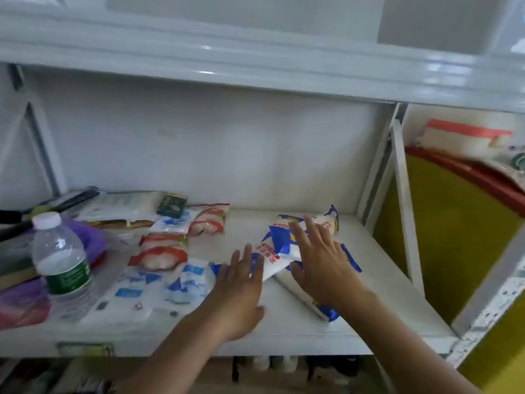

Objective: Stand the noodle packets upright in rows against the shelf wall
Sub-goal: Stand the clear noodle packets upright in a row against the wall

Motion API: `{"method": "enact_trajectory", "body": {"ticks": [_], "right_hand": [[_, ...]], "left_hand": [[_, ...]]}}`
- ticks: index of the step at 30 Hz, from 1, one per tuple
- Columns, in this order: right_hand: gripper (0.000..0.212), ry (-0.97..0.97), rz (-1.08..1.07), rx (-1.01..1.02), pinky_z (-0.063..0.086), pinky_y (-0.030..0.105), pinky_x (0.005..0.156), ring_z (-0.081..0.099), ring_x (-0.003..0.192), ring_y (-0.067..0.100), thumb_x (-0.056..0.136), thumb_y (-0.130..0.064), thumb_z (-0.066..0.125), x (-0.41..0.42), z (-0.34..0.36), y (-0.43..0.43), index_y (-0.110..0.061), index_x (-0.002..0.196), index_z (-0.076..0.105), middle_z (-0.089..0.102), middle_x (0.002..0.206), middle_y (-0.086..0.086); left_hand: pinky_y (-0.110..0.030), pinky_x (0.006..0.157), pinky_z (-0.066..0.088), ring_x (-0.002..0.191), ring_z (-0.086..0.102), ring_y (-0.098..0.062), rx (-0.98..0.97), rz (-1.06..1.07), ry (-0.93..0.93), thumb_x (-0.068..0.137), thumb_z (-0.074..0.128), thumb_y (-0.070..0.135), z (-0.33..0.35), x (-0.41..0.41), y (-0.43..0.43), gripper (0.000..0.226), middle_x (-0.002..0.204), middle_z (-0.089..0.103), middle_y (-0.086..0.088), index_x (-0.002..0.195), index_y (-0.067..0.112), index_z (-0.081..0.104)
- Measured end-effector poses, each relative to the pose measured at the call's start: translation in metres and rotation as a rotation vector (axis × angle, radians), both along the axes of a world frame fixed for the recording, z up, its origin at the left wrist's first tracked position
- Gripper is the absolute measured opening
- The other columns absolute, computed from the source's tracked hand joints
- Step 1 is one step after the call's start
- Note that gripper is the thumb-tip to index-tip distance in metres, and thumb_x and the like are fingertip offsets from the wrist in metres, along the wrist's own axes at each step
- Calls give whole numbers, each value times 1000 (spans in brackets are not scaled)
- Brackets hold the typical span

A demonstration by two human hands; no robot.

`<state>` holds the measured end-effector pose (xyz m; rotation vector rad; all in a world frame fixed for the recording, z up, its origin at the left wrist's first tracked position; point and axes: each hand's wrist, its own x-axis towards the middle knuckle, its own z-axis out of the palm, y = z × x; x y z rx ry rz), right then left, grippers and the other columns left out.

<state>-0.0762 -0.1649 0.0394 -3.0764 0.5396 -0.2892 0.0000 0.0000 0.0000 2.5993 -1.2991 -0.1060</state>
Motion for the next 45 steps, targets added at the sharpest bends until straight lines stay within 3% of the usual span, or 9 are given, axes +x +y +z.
{"method": "enact_trajectory", "body": {"ticks": [5,13,19,25,29,32,36,40,45], "right_hand": [[73,-100,53,60,24,47,124,10,158,28,100,-42,55,49,-5,-15,-30,160,16,6,172,2],[80,25,99,63,16,48,126,0,159,27,100,-41,58,70,-27,-35,-37,161,7,-4,173,-1],[83,60,112,19,12,45,127,5,159,29,100,-42,56,52,-34,-34,-34,162,1,-2,173,3],[85,-13,32,5,32,47,120,22,154,31,96,-41,60,18,-15,-40,-28,162,8,10,171,8],[85,15,24,-39,34,47,119,25,152,34,95,-40,61,5,-8,-31,-26,161,9,14,169,10],[82,-1,51,-53,35,47,117,28,150,34,95,-36,61,16,-6,-21,-26,160,12,17,167,9],[80,9,112,-123,32,48,119,25,153,32,97,-35,60,43,-6,-8,-27,160,11,15,169,9],[77,48,189,-132,26,46,122,19,155,30,99,-38,56,71,-9,-4,-28,161,11,13,170,8],[79,131,218,-114,26,51,123,16,156,30,98,-47,56,91,-16,-14,-32,161,10,10,171,7]], "left_hand": [[-40,129,8,158,-9,-16,-95,-70,-72,98,54,47,-9,54,-28,86,170,-16,4,162,25,0],[-40,129,4,156,-16,-18,255,-43,12,97,51,57,-16,109,-16,98,166,-30,3,160,22,-14],[-40,126,11,158,-9,-21,105,10,-45,98,51,56,11,97,-32,98,168,-24,-2,160,18,-14],[-42,125,19,158,-1,-25,-27,77,-20,96,57,53,4,61,-44,101,170,-14,-10,161,11,-6],[-34,117,31,153,28,-20,-343,54,39,96,64,29,8,54,-40,73,169,22,-3,158,15,28],[-37,101,46,132,54,-27,-437,100,-45,93,64,21,15,63,-36,55,150,51,-2,144,15,46],[-38,103,48,133,53,-25,-375,102,-62,93,64,24,11,84,-28,62,154,46,-3,149,15,38],[-32,110,40,137,44,-11,-614,209,241,95,62,23,4,96,-11,61,154,45,4,151,26,39],[-15,101,35,132,40,2,-694,237,229,97,64,19,-45,91,49,62,149,38,26,150,38,37]]}}
